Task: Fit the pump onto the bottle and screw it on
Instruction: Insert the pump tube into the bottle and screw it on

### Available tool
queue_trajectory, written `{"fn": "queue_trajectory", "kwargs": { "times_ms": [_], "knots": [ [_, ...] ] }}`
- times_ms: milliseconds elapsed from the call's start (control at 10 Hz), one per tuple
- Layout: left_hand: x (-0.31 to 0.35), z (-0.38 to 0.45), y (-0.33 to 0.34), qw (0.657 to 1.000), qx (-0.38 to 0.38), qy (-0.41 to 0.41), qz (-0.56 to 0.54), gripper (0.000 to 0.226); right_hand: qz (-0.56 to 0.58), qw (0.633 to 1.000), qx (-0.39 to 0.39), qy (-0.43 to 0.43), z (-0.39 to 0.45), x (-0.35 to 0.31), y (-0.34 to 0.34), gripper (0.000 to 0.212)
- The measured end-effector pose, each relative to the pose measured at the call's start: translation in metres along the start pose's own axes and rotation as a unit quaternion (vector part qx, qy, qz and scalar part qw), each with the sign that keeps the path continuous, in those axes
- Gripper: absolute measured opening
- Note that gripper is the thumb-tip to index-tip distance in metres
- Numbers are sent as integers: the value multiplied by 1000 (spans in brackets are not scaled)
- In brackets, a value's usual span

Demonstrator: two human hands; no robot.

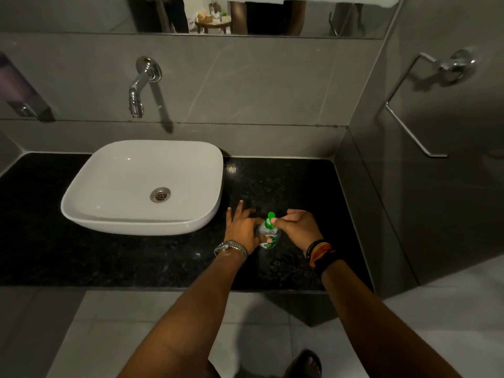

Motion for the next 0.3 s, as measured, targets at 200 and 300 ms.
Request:
{"fn": "queue_trajectory", "kwargs": {
  "times_ms": [200, 300],
  "knots": [
    [1, -1, -2, 1000, -2, -2, 10, 54, 20, 1000, 14, 8, 1, 1, 5, 29],
    [2, 1, -4, 999, -23, 8, 38, 68, 16, 1000, -3, -1, -7, -2, -1, 29]
  ]
}}
Point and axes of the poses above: each hand's wrist, its own z-axis towards the middle knuckle, its own y-axis out of the palm, x = y × z, the point moved 5 cm from there along z, towards the middle knuckle, and after that the axes turned 6 degrees about y, right-handed, at the moved point
